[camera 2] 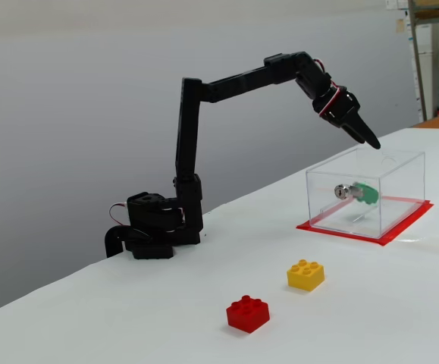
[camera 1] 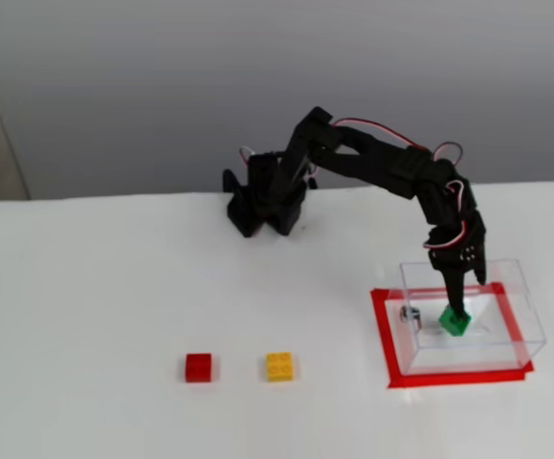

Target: Pick the green lego brick and place it into the transparent box

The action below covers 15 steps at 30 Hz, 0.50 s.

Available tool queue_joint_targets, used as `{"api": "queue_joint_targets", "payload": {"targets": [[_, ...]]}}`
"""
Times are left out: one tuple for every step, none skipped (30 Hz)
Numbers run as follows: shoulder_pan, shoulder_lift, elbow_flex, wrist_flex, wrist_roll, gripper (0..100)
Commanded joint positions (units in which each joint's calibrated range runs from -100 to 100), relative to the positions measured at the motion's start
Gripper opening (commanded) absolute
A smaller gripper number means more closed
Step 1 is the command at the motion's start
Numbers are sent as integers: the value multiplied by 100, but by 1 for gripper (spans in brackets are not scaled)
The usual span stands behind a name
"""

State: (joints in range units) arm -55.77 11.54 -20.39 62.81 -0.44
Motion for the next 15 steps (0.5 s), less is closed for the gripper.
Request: {"api": "queue_joint_targets", "payload": {"targets": [[-24, -123, -32, -41, -8, 28], [-24, -123, -41, -41, -8, 27], [-24, -123, -41, -41, -8, 25], [-24, -123, -41, -32, -8, 23], [-24, -123, -41, -23, -8, 22], [-24, -132, -50, -15, -8, 20], [-24, -132, -59, 3, -8, 18], [-24, -132, -59, 11, -8, 16], [-24, -132, -59, 20, 2, 14], [-24, -132, -50, 29, 18, 11], [-24, -132, -41, 29, 23, 9], [-24, -132, -41, 29, 23, 8], [-24, -132, -41, 29, 28, 7], [-24, -132, -41, 37, 28, 7], [-24, -140, -41, 37, 28, 7]]}}
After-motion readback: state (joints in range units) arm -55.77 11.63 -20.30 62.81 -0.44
